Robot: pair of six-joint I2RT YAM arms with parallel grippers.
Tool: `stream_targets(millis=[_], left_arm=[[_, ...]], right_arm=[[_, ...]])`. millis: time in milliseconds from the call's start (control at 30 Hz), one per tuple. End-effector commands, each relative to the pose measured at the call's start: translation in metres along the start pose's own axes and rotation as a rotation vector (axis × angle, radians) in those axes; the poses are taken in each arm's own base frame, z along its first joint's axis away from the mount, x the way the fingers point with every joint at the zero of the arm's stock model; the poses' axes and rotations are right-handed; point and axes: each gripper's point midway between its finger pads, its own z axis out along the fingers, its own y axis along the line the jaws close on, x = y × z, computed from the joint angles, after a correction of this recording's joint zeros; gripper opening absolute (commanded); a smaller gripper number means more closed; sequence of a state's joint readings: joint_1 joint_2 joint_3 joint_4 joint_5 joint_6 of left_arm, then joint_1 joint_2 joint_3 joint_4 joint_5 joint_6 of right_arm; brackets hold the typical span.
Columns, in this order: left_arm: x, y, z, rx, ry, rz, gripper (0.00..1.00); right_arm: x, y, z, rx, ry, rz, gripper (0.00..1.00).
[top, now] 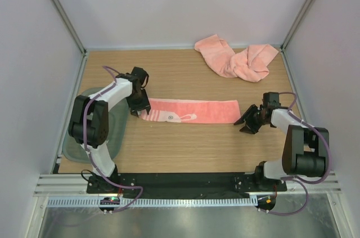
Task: Roll the towels
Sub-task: Fold the towel
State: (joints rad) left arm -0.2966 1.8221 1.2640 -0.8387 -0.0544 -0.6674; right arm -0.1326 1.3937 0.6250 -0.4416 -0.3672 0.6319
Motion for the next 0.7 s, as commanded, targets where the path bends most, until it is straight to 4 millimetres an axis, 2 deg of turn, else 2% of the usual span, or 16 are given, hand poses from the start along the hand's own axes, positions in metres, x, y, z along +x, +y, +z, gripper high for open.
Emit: stream_targets(millis=[0, 233, 600, 667], left_arm=[[-0.011, -0.002, -0.028, 0.042, -0.057, 0.010, 0.50], [-0.012, 0.002, -0.033, 0.039, -0.068, 0.017, 0.50], [-0.017, 0.004, -0.047, 0.045, -0.095, 0.023, 0.48], [-0.017, 0.005, -0.048, 0.045, -0.096, 0.023, 0.48]], right_arm=[[-0.022, 0.008, 0.009, -0.010, -0.054, -0.028, 0.48], [-0.030, 0.003, 0.023, 0.016, -0.055, -0.033, 0.42], [-0.047, -0.003, 0.022, 0.086, -0.101, -0.051, 0.42], [-0.048, -0.004, 0.022, 0.092, -0.107, -0.053, 0.40]])
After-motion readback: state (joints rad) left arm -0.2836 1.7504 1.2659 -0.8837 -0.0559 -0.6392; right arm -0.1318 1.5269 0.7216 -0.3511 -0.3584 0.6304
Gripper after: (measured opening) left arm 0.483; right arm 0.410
